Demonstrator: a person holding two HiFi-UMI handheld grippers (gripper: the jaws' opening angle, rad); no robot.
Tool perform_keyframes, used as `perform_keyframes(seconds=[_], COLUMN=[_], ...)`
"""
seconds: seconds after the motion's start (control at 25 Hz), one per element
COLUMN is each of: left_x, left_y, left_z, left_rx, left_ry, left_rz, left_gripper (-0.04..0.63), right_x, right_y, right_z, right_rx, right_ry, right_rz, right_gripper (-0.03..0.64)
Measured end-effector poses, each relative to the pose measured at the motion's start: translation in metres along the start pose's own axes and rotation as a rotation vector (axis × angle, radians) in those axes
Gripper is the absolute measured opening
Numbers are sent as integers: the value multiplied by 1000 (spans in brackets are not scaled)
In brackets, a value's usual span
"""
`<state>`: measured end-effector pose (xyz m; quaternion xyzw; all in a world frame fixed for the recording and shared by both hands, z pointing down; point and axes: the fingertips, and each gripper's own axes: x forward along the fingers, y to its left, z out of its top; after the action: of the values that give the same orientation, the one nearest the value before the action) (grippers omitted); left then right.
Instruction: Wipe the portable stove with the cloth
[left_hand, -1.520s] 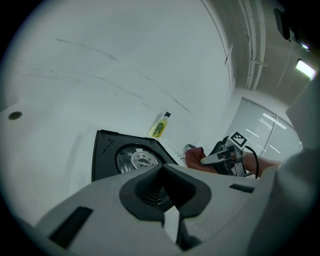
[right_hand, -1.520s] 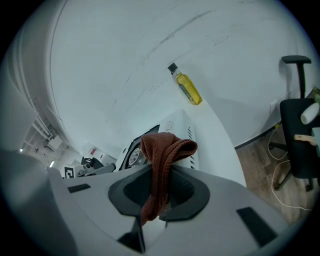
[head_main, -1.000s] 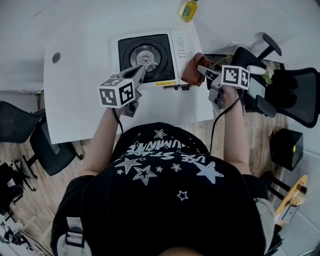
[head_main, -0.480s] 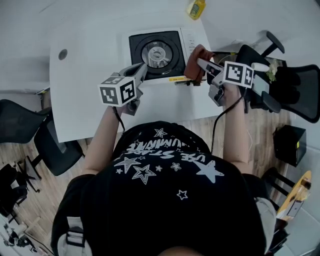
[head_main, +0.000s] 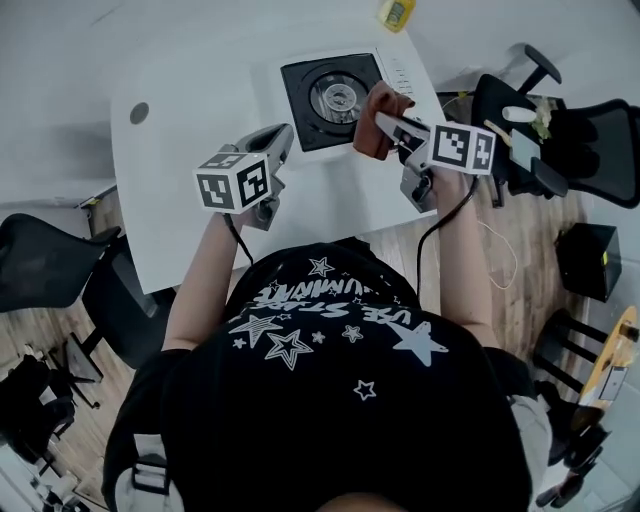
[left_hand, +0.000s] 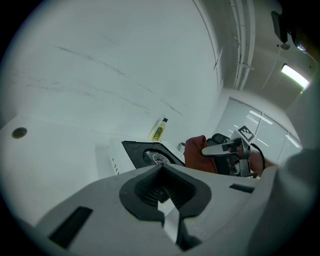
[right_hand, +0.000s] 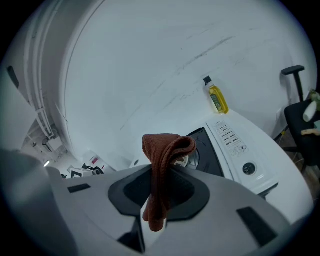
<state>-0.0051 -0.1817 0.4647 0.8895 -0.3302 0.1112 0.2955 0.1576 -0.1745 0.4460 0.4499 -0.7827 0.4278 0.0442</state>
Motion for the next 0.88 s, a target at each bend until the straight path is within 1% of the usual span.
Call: perform_keyframes(seconds=[0.16, 0.36, 0.56, 0.72, 0.88], left_x=[-24, -55, -76, -82, -84], left_y=[6, 14, 24, 24, 16], left_z=[-8, -25, -41, -48, -52], left_rx=[17, 44, 77, 73, 67], left_ry=[18, 62, 102, 102, 90], left_rz=[-37, -94, -139, -160, -179], left_gripper=[5, 5, 5, 5, 5], right_x=[5, 7, 6, -1, -5], right_y=[28, 51, 73, 86, 93], right_z=[-18, -48, -82, -106, -118], right_rx=[10, 43, 29, -8, -10], right_ry=[-54, -145, -229, -239, -244], right_rz=[-33, -106, -170, -204, -194], right_gripper=[64, 66, 66, 66, 66])
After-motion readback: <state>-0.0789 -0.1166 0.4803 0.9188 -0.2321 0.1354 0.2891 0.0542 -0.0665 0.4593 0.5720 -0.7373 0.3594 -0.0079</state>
